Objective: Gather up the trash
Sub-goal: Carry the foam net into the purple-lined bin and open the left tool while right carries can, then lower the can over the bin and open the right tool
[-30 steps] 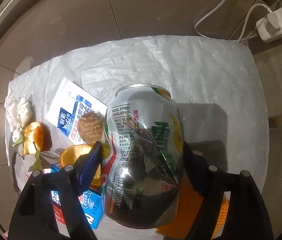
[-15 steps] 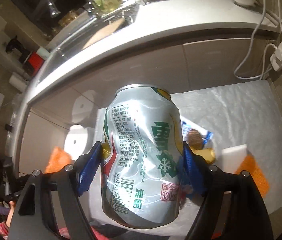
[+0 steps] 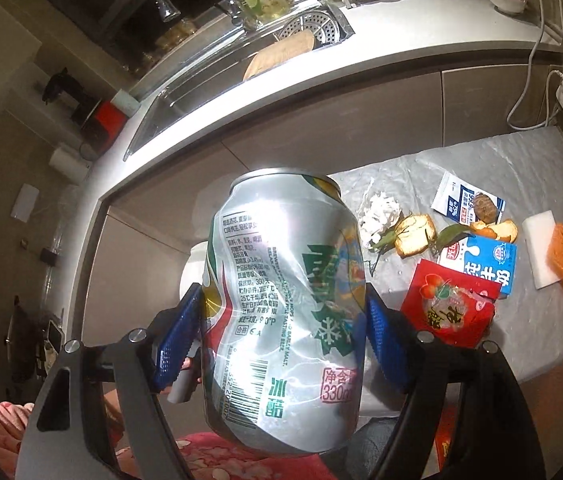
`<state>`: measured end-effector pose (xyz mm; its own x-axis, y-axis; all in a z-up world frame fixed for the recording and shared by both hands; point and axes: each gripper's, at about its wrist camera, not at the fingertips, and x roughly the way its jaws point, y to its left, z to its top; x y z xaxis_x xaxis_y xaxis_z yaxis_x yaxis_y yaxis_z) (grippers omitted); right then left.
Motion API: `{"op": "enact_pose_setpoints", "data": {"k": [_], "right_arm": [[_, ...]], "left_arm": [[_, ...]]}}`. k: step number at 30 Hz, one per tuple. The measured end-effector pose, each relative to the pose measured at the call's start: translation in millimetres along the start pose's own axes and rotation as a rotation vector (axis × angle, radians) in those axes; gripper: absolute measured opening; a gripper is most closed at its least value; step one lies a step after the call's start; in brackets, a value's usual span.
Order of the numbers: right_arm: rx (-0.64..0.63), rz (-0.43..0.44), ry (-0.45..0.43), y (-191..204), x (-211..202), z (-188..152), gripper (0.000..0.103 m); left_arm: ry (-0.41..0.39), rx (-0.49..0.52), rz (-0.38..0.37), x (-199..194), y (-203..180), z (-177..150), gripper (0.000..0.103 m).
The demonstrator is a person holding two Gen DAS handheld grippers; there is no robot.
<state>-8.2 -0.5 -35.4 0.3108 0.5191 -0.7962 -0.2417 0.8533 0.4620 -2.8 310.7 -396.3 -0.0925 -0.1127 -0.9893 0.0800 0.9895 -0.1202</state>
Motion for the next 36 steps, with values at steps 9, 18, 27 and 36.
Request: {"op": "enact_pose_setpoints", "data": {"k": [9, 18, 27, 36], "right_arm": [[-0.098, 0.039, 0.106, 44.8, 81.4, -31.0, 0.077], [-0.237, 0.023, 0.321, 76.5, 237.6, -73.7, 0.077], [-0.220, -0.050, 0.320, 69.1, 242.3, -78.0, 0.085], [-0.008, 0.020, -0.014, -1.5, 92.9, -24.0, 0.099]], "left_arm": [[-0.209, 0.022, -0.114, -108.6, -0.6, -26.9, 0.069], [-0.467, 0.020, -0.037, -247.9, 2.8, -96.0, 0.091], [-0.491, 0.000, 0.002, -253.8, 1.6, -114.4, 0.091], [-0.509, 0.144, -0.047, -264.6, -62.2, -74.6, 0.091]]}}
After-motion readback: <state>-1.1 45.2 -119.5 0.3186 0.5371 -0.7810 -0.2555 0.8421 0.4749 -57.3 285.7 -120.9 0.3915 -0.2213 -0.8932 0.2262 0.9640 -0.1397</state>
